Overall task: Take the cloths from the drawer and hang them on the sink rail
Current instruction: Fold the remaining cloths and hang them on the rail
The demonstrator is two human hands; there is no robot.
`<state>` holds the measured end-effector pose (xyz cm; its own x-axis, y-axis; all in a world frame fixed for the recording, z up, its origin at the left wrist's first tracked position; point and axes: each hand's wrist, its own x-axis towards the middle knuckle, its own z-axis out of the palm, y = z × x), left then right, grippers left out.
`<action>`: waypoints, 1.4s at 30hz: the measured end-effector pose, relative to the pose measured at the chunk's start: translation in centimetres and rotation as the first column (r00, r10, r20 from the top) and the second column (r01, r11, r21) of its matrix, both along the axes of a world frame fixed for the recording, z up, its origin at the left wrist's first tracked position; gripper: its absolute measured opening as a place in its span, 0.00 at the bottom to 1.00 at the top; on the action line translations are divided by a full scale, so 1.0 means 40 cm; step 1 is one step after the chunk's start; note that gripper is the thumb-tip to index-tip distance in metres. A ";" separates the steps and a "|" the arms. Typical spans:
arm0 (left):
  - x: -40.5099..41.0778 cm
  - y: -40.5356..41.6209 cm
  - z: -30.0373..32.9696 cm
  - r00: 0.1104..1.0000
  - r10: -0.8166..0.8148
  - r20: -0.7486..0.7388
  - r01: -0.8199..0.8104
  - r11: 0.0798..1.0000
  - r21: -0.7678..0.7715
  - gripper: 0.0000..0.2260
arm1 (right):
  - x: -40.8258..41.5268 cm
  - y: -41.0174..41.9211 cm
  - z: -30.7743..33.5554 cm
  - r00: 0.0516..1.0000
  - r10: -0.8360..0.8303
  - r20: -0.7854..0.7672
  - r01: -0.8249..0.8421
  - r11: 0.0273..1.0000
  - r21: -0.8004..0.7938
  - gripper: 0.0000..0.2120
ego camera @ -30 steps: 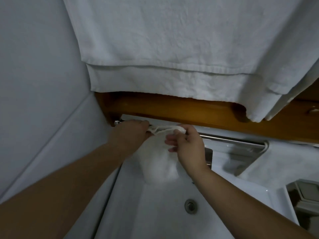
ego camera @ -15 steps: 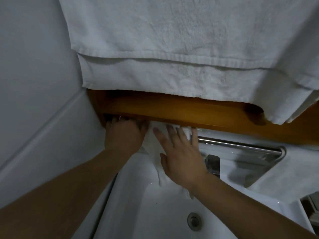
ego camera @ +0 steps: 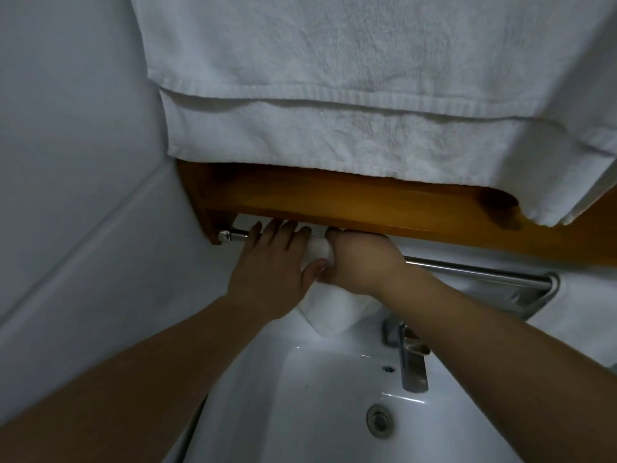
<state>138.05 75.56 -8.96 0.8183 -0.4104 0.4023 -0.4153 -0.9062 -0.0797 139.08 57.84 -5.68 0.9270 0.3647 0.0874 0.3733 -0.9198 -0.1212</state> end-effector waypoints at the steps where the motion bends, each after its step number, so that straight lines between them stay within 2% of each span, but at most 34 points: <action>1: 0.004 -0.005 0.004 0.999 0.012 -0.037 -0.012 1.000 0.014 0.28 | -0.001 -0.009 0.008 0.999 0.009 -0.052 -0.007 0.999 0.042 0.22; 3: 0.014 -0.017 0.010 0.998 0.021 -0.058 -0.018 0.998 0.055 0.28 | -0.013 -0.035 0.018 0.996 -0.010 -0.084 0.021 0.990 0.138 0.22; 4: 0.018 -0.022 0.017 0.997 0.022 -0.069 -0.017 0.997 0.070 0.28 | -0.022 -0.051 0.019 0.998 -0.038 -0.053 0.045 0.988 0.150 0.25; 8: 0.045 -0.034 0.063 0.987 -0.014 -0.161 0.032 0.993 0.113 0.35 | -0.064 -0.125 0.000 0.980 -0.186 0.066 0.188 0.982 -0.025 0.36; 13: 0.098 -0.023 0.083 0.964 -0.133 -0.232 0.167 0.976 0.137 0.35 | -0.084 -0.143 -0.026 0.956 -0.208 0.205 0.231 0.968 -0.096 0.34; 17: 0.128 -0.018 0.117 0.877 -0.084 -0.472 0.199 0.960 0.199 0.33 | -0.086 -0.145 -0.045 0.938 -0.185 0.292 0.223 0.969 -0.102 0.32; 19: 0.144 -0.018 0.143 0.801 -0.087 -0.592 0.207 0.969 0.137 0.32 | -0.086 -0.148 -0.051 0.933 -0.164 0.320 0.207 0.973 -0.105 0.32; 20: 0.140 -0.020 0.150 0.777 -0.083 -0.625 0.190 0.976 0.106 0.29 | -0.085 -0.148 -0.054 0.932 -0.159 0.326 0.203 0.973 -0.107 0.32; 21: 0.142 -0.019 0.159 0.782 -0.092 -0.616 0.198 0.974 0.106 0.24 | -0.085 -0.149 -0.054 0.932 -0.158 0.326 0.202 0.974 -0.105 0.32; 22: 0.147 -0.015 0.165 0.853 -0.094 -0.513 0.225 0.954 0.199 0.21 | -0.085 -0.149 -0.054 0.932 -0.159 0.324 0.202 0.974 -0.101 0.33; 23: 0.129 -0.016 0.166 0.904 -0.047 -0.425 0.174 0.948 0.265 0.20 | -0.083 -0.148 -0.053 0.933 -0.162 0.323 0.203 0.974 -0.098 0.33; 24: 0.112 -0.023 0.163 0.938 0.062 -0.342 0.041 0.957 0.287 0.21 | -0.083 -0.149 -0.053 0.933 -0.165 0.319 0.205 0.974 -0.096 0.34; 25: 0.102 -0.034 0.145 0.957 0.060 -0.284 0.014 0.968 0.251 0.22 | -0.084 -0.149 -0.050 0.934 -0.167 0.315 0.206 0.974 -0.097 0.35; 26: 0.084 -0.047 0.134 0.934 0.045 -0.354 0.052 0.964 0.259 0.22 | -0.084 -0.149 -0.049 0.935 -0.164 0.314 0.205 0.974 -0.101 0.36; 27: 0.067 -0.063 0.119 0.952 -0.002 -0.307 0.078 0.969 0.235 0.21 | -0.084 -0.149 -0.048 0.936 -0.159 0.314 0.203 0.973 -0.110 0.36; 29: 0.016 -0.097 0.112 0.952 -0.026 -0.306 0.028 1.000 0.003 0.20 | -0.084 -0.148 -0.043 0.940 -0.156 0.305 0.201 0.972 -0.124 0.35; 30: -0.007 -0.105 0.102 0.965 -0.013 -0.262 0.004 0.999 -0.035 0.21 | -0.084 -0.146 -0.040 0.942 -0.160 0.294 0.204 0.971 -0.125 0.34; 31: -0.027 -0.115 0.093 0.980 0.021 -0.198 -0.022 1.000 -0.005 0.22 | -0.084 -0.144 -0.036 0.947 -0.165 0.277 0.206 0.971 -0.126 0.33; 34: -0.057 -0.136 0.060 0.991 0.032 -0.131 -0.015 0.991 0.131 0.27 | -0.082 -0.144 -0.026 0.964 -0.159 0.211 0.190 0.973 -0.133 0.31; 38: -0.039 -0.156 0.047 0.976 0.075 -0.205 -0.060 0.995 0.076 0.29 | -0.079 -0.149 -0.011 0.977 -0.154 0.147 0.174 0.975 -0.136 0.26; 42: -0.019 -0.153 0.024 0.996 0.021 -0.086 -0.015 0.997 0.077 0.25 | -0.079 -0.152 -0.018 0.976 -0.148 0.157 0.170 0.977 -0.132 0.27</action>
<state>137.31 69.45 -8.01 0.8563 -0.4221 0.2977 -0.4074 -0.9062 -0.1130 135.91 51.77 -6.39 0.9554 0.2321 0.1826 0.2246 -0.9725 0.0612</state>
